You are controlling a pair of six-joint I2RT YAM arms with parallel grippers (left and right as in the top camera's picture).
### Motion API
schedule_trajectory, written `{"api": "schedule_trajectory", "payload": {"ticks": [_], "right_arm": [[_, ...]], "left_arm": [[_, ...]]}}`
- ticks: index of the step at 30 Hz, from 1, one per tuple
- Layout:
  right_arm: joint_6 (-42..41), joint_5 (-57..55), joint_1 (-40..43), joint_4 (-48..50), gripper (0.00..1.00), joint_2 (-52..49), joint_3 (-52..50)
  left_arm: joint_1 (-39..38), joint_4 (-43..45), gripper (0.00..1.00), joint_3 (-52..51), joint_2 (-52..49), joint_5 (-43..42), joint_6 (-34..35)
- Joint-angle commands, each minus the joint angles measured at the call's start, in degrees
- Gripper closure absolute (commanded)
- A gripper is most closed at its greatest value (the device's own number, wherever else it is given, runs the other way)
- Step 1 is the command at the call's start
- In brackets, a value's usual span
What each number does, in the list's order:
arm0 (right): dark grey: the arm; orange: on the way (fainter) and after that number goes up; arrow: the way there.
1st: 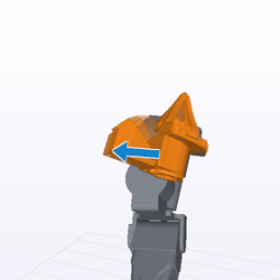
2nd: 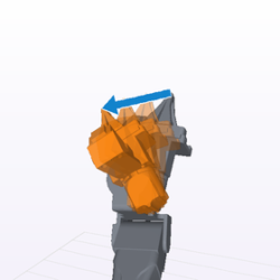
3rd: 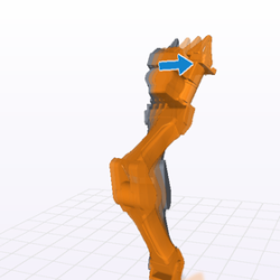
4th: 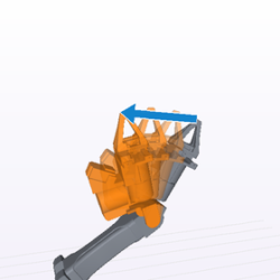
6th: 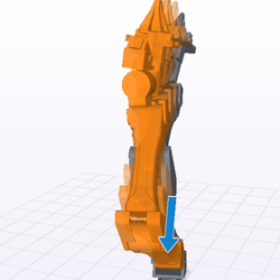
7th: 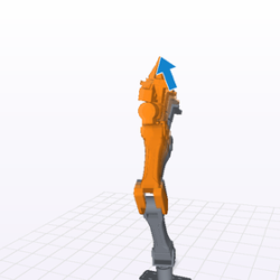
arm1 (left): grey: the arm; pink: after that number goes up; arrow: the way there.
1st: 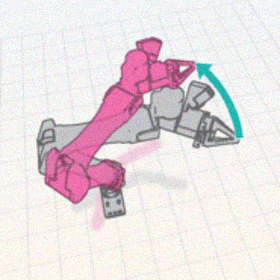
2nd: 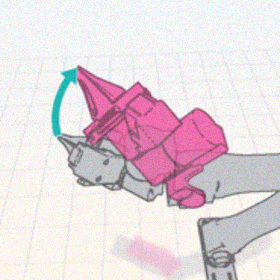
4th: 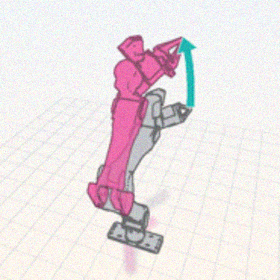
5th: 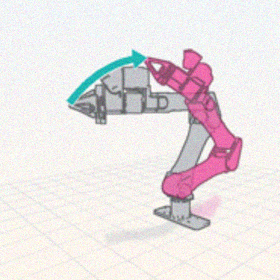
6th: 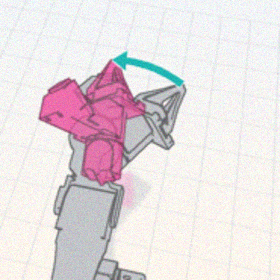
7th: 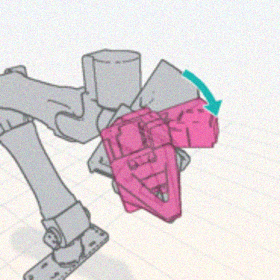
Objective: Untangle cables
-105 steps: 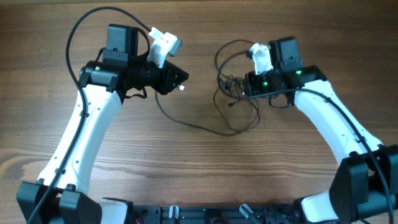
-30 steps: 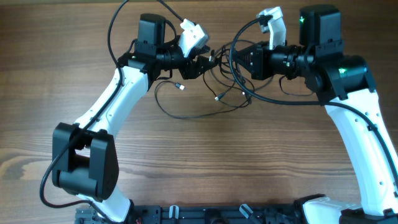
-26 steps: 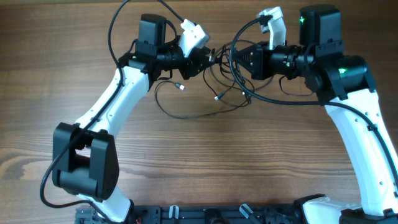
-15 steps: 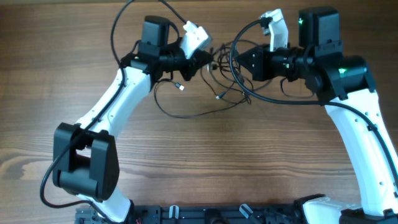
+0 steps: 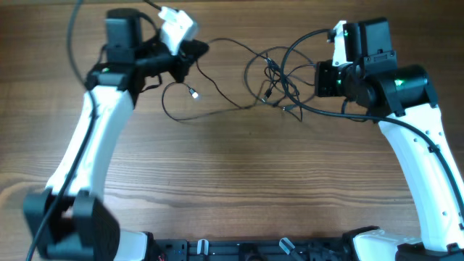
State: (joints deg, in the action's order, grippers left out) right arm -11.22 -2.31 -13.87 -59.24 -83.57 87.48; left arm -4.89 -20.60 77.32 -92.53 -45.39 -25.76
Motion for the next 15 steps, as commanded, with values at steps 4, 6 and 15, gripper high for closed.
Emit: {"api": "schedule_trajectory", "payload": {"ticks": [4, 6, 15], "right_arm": [[-2.5, -10.5, 6.7, -0.3, 0.96, -4.9, 1.3], [-2.5, -10.5, 9.2, -0.3, 0.96, -6.8, 1.3], [-0.9, -4.9, 14.3, 1.2, 0.96, -13.0, 1.3]], "left_arm": [[9.4, -3.1, 0.96, 0.3, 9.8, 0.5, 2.6], [12.5, -5.6, 0.96, 0.3, 11.2, 0.5, 2.6], [17.9, -8.5, 0.96, 0.3, 12.6, -5.0, 2.6]]}}
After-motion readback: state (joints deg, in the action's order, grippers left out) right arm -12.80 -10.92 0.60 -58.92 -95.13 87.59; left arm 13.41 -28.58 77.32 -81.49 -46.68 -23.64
